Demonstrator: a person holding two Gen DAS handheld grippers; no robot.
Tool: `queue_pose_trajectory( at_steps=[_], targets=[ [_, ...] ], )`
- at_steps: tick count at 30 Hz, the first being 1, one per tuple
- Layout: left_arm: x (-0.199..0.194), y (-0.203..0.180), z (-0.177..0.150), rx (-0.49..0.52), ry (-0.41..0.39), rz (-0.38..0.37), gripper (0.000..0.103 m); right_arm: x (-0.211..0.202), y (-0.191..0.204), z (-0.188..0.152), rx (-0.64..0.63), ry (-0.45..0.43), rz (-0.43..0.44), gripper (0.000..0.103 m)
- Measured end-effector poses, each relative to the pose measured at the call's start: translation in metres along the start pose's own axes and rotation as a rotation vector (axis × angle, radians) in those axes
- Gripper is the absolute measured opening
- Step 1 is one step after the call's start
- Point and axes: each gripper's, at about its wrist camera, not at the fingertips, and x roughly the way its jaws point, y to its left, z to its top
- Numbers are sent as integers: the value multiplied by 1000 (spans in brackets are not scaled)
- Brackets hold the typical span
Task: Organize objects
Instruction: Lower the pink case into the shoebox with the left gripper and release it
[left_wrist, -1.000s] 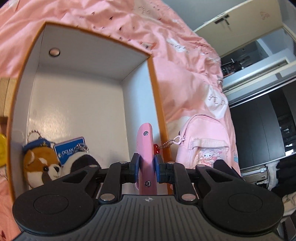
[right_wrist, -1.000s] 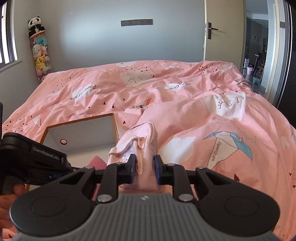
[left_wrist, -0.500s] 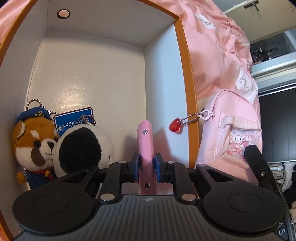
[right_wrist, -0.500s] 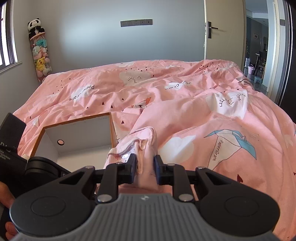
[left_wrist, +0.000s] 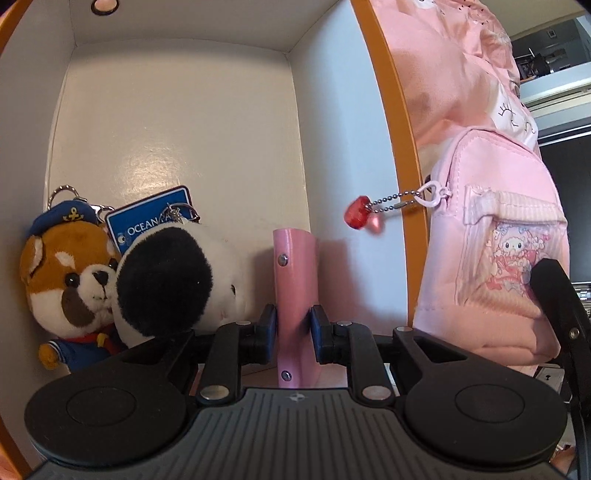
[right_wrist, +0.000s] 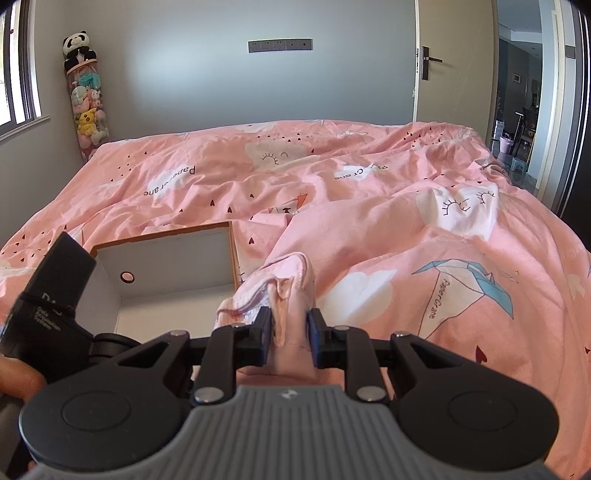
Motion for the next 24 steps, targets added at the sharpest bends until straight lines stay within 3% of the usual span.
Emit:
queue_pose_trajectory(
  at_steps=[4,9,18,24],
  targets=[
    [2,-4,2,-5,2,-4,22,-1,1,0,-15,1,-14,22],
    [-9,-14,-9,143,-44,56,25,-1,0,1,-21,0,-15,22],
    [-43,-17,-16,270,-104,34,25,-11,-2,5,-25,-14,-13,22],
    [-71,-12,-14,312,-192,27,25,-19,0,9,-17,-10,86,22]
  ],
)
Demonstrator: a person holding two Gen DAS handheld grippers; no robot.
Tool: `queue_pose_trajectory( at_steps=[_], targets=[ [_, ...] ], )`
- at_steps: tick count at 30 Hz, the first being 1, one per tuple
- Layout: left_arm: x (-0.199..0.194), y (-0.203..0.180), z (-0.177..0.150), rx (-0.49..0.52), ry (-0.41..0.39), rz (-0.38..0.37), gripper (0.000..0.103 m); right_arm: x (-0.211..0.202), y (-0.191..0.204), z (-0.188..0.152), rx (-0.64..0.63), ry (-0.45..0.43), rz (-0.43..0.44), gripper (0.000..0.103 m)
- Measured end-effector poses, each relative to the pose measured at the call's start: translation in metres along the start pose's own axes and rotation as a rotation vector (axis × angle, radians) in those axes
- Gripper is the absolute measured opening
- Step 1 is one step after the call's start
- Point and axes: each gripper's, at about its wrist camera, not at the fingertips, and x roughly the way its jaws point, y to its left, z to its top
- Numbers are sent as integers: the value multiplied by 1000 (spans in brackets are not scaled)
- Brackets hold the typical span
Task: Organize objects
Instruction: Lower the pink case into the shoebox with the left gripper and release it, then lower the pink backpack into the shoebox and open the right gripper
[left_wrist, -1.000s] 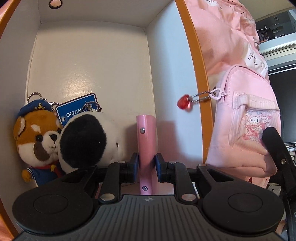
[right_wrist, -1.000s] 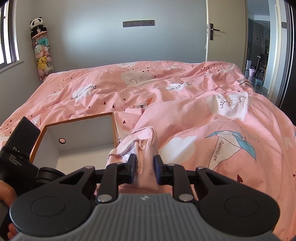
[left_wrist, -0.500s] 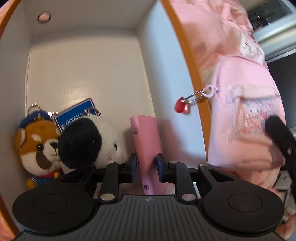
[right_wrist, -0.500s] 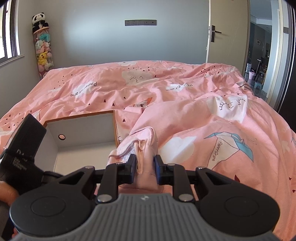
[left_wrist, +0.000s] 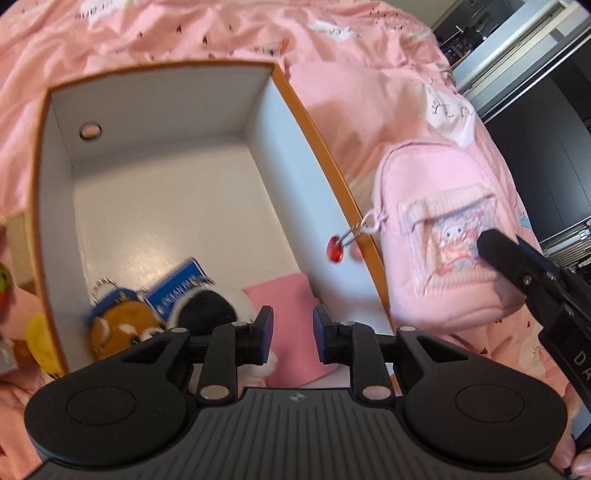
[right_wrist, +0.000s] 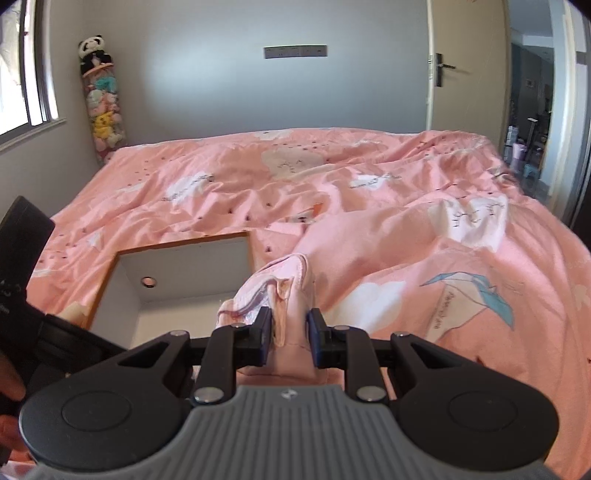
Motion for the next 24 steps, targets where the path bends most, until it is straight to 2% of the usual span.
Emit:
queue_pose_trajectory(
  at_steps=[3,9,17,21,24],
  targets=[
    [-10,6,-1,37,-41,24,25,4,8,0,-34,32,53,22],
    [-7,12,-4,106,-61,37,25,27,23,-11,-161,148,71,22],
    [1,11,-21,248,-53,157,25,48,40,-22,-249,247,114,22],
    [-1,20,-23,227,-67,126,25,58,47,-27,-279,299,98,21],
    [-3,24,-23,212,-83,103,25,70,46,-30,-301,373,84,21]
  ],
)
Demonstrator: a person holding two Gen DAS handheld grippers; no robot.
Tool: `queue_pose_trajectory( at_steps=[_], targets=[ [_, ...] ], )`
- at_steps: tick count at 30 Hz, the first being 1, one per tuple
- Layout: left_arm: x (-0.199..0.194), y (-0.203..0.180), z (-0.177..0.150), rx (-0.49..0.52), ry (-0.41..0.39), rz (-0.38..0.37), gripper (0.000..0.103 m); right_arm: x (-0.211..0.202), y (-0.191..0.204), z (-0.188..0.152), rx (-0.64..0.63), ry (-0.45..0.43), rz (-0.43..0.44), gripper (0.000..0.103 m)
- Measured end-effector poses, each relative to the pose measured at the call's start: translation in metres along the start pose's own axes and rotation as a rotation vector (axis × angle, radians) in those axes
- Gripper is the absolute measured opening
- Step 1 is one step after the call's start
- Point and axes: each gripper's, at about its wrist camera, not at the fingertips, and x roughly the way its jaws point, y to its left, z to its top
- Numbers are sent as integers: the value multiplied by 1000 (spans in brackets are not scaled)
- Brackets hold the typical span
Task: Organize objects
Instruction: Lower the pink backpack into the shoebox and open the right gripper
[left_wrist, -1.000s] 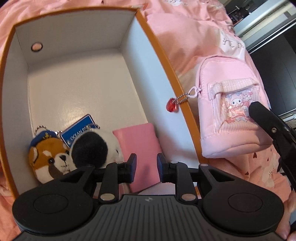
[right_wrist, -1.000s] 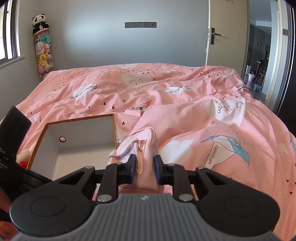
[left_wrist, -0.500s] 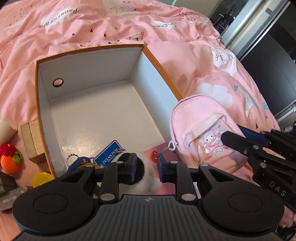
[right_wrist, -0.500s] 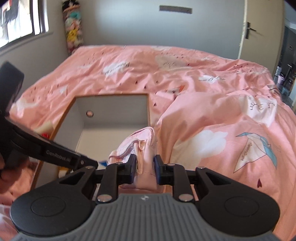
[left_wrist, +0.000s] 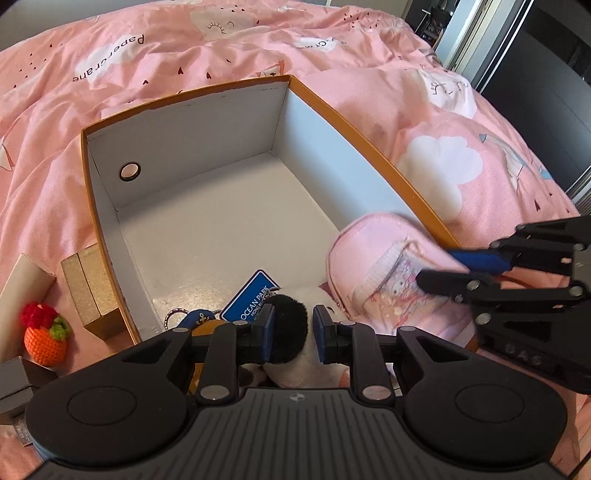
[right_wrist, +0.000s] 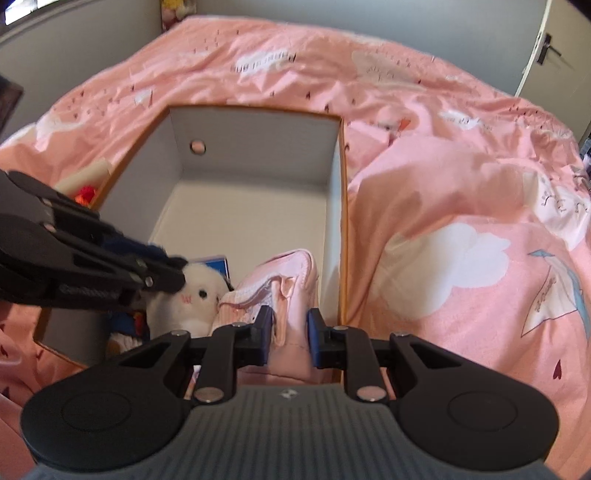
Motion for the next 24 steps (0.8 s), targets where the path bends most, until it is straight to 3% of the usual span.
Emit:
queue_pose_trajectory(
  at_steps=[14,20,24],
  targets=[
    [-11,6,3,-50,-21,-39,25,41,26,8,-299,258,-45,21],
    [-22,13,3,-78,-65,-46,28,21,23,21,-336,251,-33,40],
    [-29,19,1,-107,-93,-56,34,12,23,30,-335,242,3,41]
  ],
)
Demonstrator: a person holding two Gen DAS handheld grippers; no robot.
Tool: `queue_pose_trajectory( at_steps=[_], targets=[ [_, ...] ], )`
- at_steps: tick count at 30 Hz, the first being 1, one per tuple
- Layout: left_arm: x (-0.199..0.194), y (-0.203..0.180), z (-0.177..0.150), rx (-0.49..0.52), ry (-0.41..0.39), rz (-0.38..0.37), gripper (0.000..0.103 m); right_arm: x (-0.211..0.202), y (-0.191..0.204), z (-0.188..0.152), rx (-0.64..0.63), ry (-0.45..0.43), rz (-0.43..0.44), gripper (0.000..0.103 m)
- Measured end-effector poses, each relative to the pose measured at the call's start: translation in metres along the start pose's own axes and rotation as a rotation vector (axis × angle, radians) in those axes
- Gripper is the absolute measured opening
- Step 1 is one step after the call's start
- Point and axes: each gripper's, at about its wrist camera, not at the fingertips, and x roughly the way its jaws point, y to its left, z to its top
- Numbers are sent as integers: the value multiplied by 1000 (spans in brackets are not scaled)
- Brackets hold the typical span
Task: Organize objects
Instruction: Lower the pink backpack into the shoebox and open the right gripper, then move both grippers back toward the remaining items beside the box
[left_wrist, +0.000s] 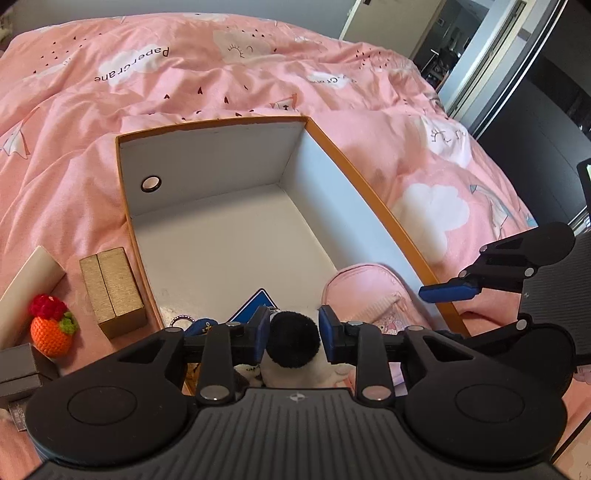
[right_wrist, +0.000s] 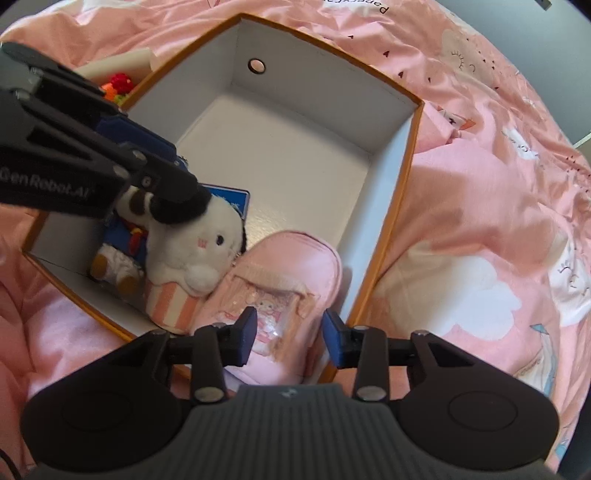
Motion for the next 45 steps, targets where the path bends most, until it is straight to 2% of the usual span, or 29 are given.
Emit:
queue_pose_trajectory(
  at_steps=[2,4,12,16,20,26,32,34,41,45],
  targets=[
    [-3,0,-3,-3,-11,-1,34,4,3,7,6,18,31,39],
    [-7,0,-6,-2,-20,3,34,13,7,11,5,71,34,30],
    [-25,9,-16,-41,-46,1,41,47,7,18,35,191,8,25],
    [-33,14,-22,-67,-60,-6,47,53,13,22,20,215,-7,25],
    [-38,13,-25,-67,-69,-17,47,57,22,23,1,232,-38,25],
    [-52,11,-30,-60,-100,-17,52,42,28,23,9,210,-86,26],
    [-65,10,-35,-63,-137,-26,55,-6,42,18,-1,95,-198,27],
    [-70,8,-37,-53,-155,-16,55,-25,47,15,11,34,-223,32],
    [-94,7,-44,-11,-228,43,55,-81,80,10,96,-252,-203,36],
    [-108,12,-50,9,-272,119,55,-92,102,8,154,-435,-249,36]
  ],
)
